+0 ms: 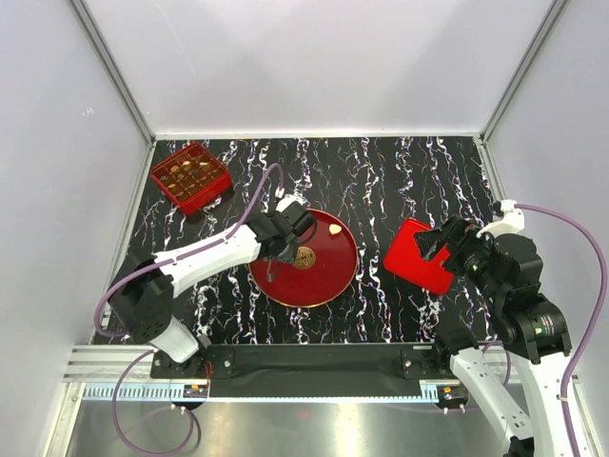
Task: Pack the chocolate
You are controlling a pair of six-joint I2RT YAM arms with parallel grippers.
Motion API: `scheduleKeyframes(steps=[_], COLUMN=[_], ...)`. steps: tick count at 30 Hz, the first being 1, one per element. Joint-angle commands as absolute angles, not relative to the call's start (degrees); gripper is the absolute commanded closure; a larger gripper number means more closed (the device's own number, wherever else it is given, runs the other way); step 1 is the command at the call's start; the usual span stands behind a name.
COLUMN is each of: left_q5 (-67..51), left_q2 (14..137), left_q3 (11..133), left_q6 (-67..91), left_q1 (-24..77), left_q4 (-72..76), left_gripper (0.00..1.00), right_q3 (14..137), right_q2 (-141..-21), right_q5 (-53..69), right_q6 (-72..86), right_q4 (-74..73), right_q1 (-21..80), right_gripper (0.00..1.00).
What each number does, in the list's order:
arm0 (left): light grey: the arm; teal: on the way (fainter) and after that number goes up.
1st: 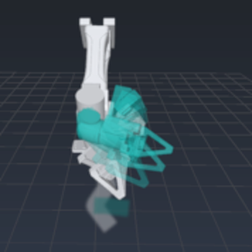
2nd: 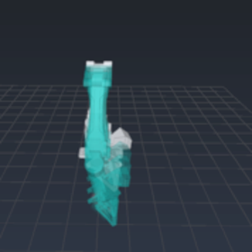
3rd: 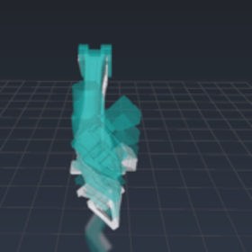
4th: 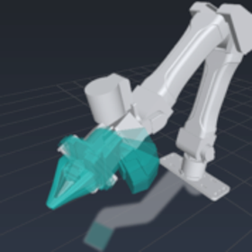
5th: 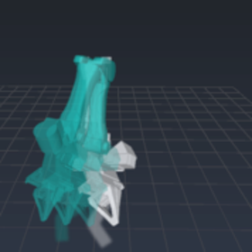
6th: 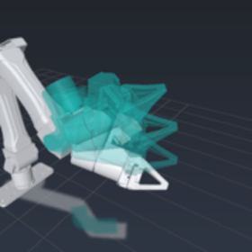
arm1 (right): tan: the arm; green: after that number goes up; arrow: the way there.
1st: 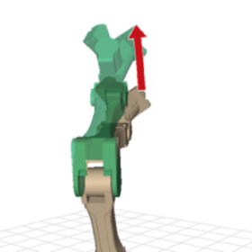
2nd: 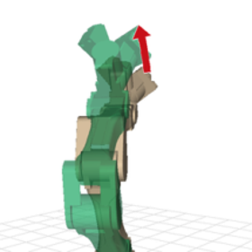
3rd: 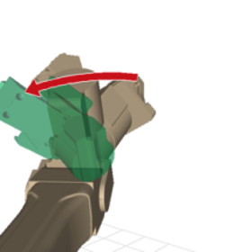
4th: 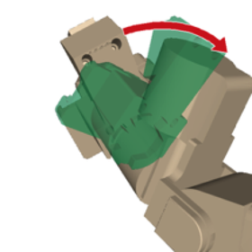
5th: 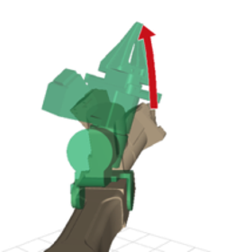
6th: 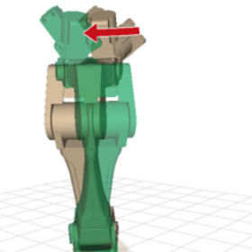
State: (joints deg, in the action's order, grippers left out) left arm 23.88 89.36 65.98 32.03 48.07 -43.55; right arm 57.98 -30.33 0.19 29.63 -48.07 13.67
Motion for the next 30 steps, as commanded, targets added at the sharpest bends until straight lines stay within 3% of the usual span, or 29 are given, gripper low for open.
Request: scheduleKeyframes(steps=[1, 12, 18, 30], left_q5=[26.54, 26.63, 26.19, 21.18], left_q2=[90.35, 92.55, 91.15, 80.43], left_q3=[68.73, 70.22, 71.45, 74.26], left_q6=[32.78, 32.52, 32.26, 31.64], left_q1=[48.34, 48.34, 48.95, 49.83], left_q4=[-41.22, -41.66, -44.46, -52.55], left_gripper=[0.51, 0.53, 0.61, 0.66], right_q3=[59.59, 59.24, 59.15, 60.47], right_q2=[-29.97, -30.15, -29.8, -28.92], right_q5=[-1.41, -1.32, -1.06, -0.7], right_q6=[28.48, 28.21, 28.74, 30.06], right_q4=[-46.94, -46.32, -46.76, -47.9], right_q1=[13.71, 13.62, 13.71, 13.71], right_gripper=[0.0, 0.0, 0.0, 0.0])
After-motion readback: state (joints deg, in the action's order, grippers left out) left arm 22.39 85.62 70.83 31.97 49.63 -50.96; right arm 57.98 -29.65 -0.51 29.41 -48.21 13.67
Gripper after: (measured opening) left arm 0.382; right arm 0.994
